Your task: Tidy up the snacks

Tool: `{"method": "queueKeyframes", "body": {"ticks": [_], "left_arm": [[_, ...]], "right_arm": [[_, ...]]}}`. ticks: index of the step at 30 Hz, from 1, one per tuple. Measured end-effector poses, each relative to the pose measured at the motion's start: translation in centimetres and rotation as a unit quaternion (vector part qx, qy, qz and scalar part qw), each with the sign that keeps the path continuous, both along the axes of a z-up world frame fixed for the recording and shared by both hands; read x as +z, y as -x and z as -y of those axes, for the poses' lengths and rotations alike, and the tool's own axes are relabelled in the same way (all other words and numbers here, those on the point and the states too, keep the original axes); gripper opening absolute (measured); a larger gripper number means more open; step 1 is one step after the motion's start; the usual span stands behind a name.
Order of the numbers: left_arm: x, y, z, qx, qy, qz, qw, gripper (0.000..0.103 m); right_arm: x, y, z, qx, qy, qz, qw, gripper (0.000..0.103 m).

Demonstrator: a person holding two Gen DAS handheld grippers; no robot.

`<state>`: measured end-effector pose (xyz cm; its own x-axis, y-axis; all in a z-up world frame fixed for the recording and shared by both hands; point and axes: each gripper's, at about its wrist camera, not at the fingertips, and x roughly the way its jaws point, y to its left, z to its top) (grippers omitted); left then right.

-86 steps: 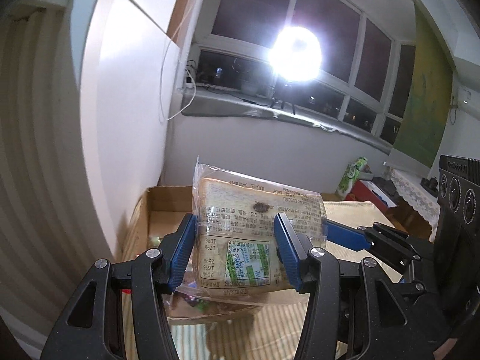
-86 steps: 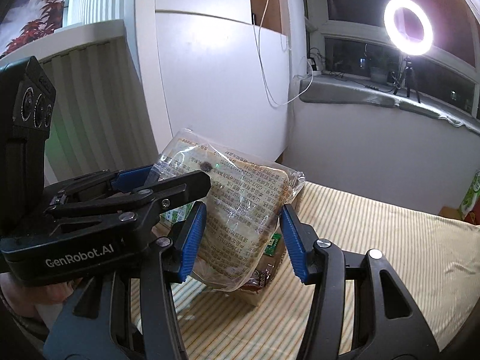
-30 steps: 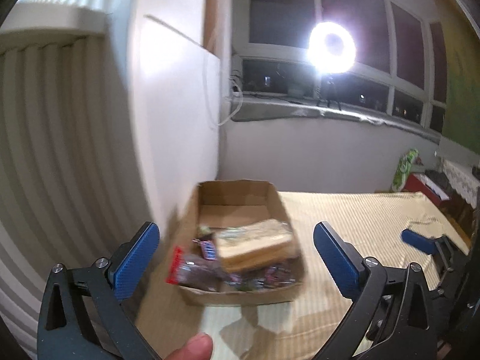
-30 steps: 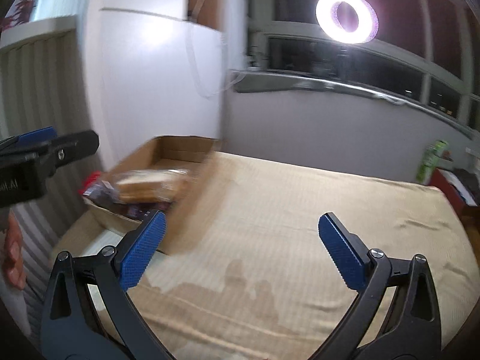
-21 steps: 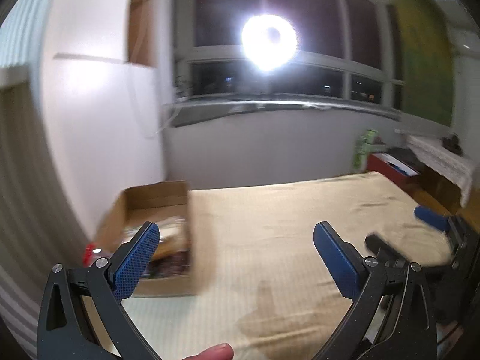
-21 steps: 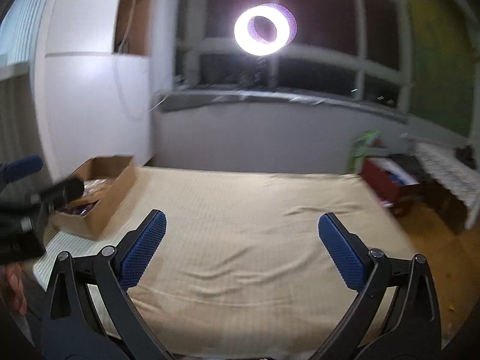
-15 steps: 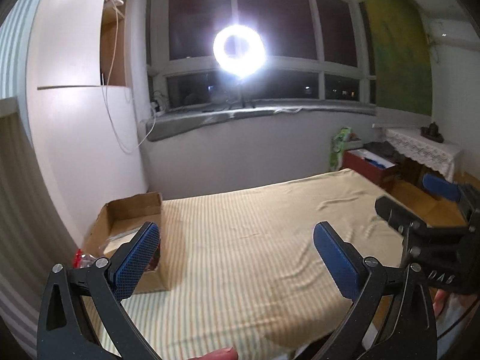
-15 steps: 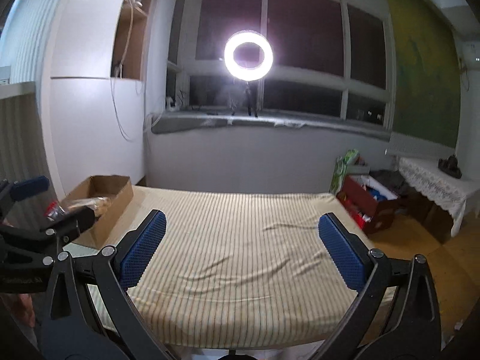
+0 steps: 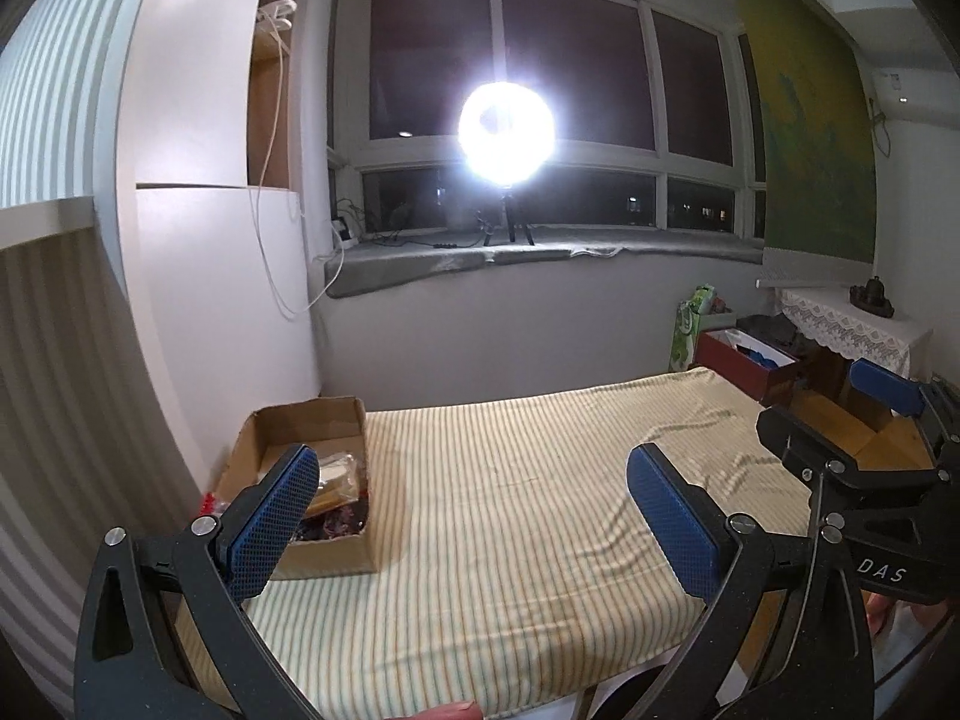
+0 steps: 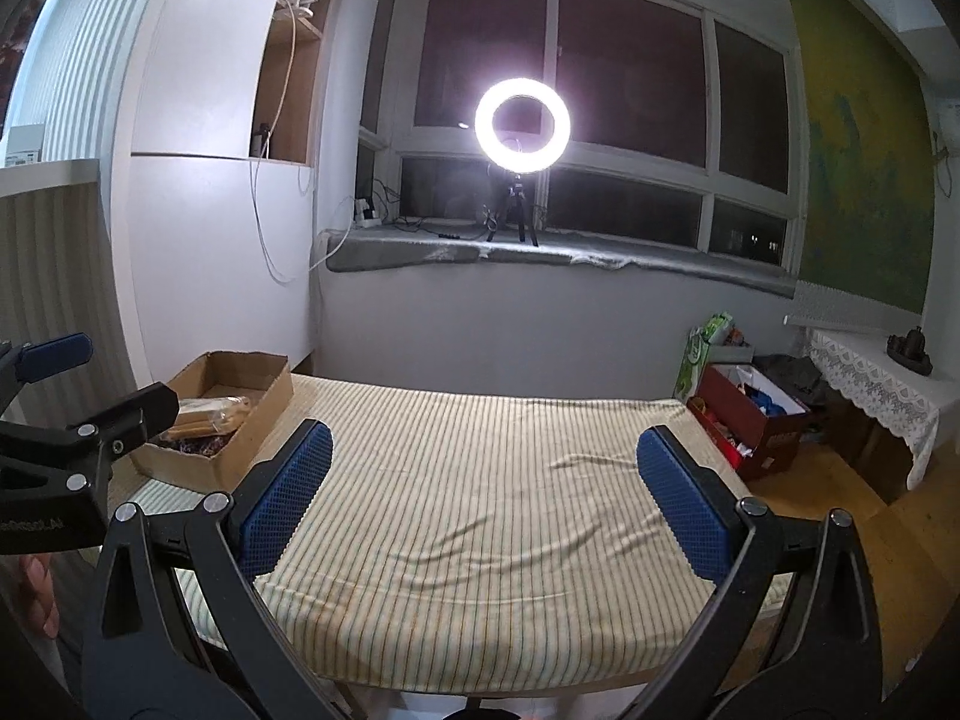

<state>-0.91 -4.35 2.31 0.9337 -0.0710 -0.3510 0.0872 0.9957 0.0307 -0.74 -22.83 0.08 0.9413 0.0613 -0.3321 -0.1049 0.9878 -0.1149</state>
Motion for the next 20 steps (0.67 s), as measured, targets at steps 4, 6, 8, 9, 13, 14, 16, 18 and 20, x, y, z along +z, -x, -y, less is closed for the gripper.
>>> {"method": "queueKeyframes", "body": {"ticks": [4,6,8,9,13,14,16,18,20], "left_arm": [[-0.9,-1.0,0.4,-0.002,-0.004,-0.013,0.9999,0.102],[-1.5,-1.7,0.5,-0.004,-0.002,-0.023,0.9997,0.102],[-2.0,-2.2,0.6,-0.004,-0.004,-0.03,0.9995,0.102],[-2.2,-2.5,0.7,-0.003,-0.004,-0.034,0.9994,0.102],[-2.8,-3.1,0.4,0.0,-0.002,-0.044,0.999,0.102],[-2.9,-3.2,0.3,-0.001,0.0,-0.046,0.9989,0.102],[-3.1,-3.0,0.2,0.002,0.0,-0.04,0.9992,0.102],[-2.9,-2.6,0.4,0.01,-0.012,-0.027,0.9995,0.102],[-2.6,-2.3,0.3,0.009,-0.006,-0.021,0.9997,0.102]], "right_arm": [[-0.9,-1.4,0.4,-0.002,-0.004,-0.012,1.0,0.103],[-1.3,-1.8,0.5,-0.001,-0.005,-0.017,1.0,0.103],[-1.6,-2.2,0.6,0.001,-0.005,-0.022,1.0,0.103],[-1.8,-2.4,0.6,0.002,-0.004,-0.025,1.0,0.103],[-2.4,-2.7,0.5,0.004,-0.006,-0.033,0.999,0.103],[-2.4,-2.8,0.5,0.006,-0.005,-0.034,0.999,0.103],[-2.5,-2.7,0.4,0.007,-0.004,-0.035,0.999,0.103],[-2.3,-2.6,0.4,0.006,-0.003,-0.034,0.999,0.103],[-2.1,-2.4,0.4,0.005,-0.001,-0.031,1.0,0.103]]}}
